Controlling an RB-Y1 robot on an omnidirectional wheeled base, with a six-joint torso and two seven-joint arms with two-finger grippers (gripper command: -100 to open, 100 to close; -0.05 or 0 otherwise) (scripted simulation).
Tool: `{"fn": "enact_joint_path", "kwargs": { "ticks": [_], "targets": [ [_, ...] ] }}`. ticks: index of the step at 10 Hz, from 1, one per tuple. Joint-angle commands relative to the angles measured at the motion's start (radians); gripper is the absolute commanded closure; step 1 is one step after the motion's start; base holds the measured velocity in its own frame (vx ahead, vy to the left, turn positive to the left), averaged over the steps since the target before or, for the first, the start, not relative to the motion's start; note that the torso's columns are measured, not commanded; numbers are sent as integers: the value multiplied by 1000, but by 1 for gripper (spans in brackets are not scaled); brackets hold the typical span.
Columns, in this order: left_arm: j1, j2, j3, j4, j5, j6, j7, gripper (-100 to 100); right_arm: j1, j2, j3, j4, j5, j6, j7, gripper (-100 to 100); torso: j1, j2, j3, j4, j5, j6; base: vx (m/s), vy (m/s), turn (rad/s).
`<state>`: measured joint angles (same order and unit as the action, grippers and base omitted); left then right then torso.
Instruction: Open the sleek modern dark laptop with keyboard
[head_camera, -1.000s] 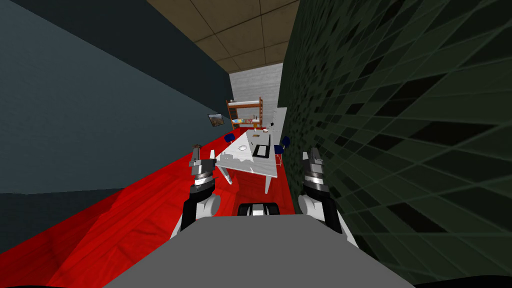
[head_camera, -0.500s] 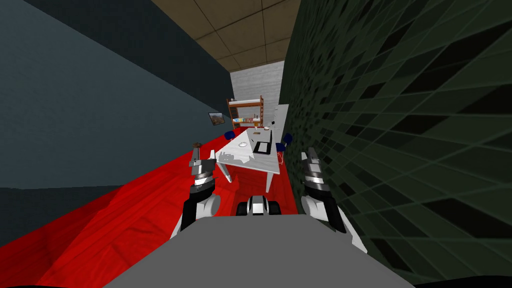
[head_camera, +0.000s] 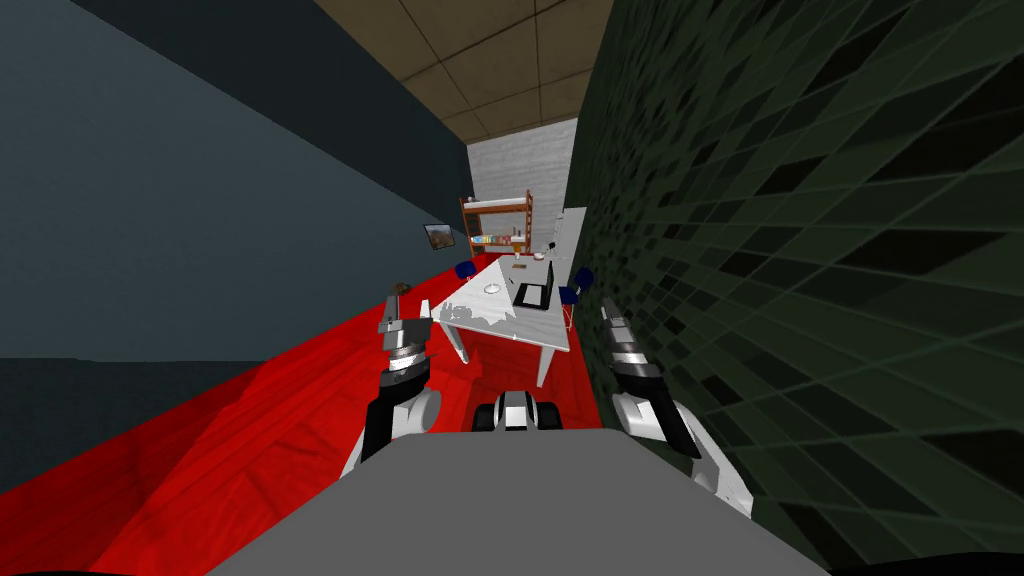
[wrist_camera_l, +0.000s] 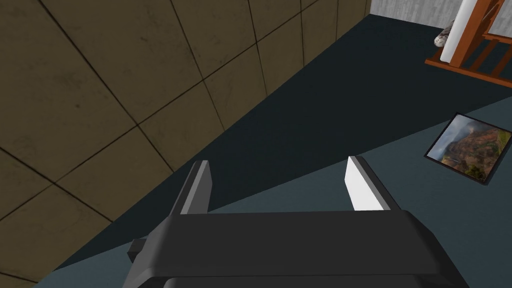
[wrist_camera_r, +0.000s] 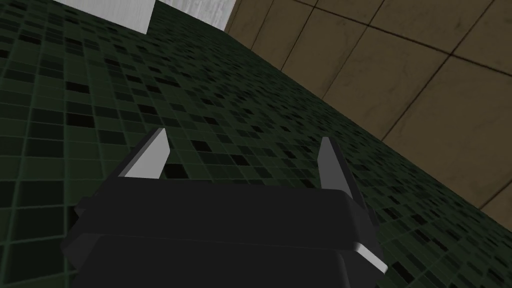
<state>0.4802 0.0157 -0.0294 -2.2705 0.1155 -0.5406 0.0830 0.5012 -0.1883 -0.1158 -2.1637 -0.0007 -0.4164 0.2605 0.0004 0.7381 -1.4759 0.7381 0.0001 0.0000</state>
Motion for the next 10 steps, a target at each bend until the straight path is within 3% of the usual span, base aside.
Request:
{"fn": "enact_joint_path", "kwargs": {
  "ticks": [1, 10],
  "targets": [
    [0, 0, 0, 0, 0, 0, 0, 0, -10, -36, -24, 26, 60, 47, 55, -100, 0, -1, 0, 0, 0, 0, 32, 67, 80],
    [0, 0, 0, 0, 0, 0, 0, 0, -44, -105, -122, 147, 304, 209, 270, -100, 0, 1, 0, 0, 0, 0, 36, 85, 98]
  ]
}}
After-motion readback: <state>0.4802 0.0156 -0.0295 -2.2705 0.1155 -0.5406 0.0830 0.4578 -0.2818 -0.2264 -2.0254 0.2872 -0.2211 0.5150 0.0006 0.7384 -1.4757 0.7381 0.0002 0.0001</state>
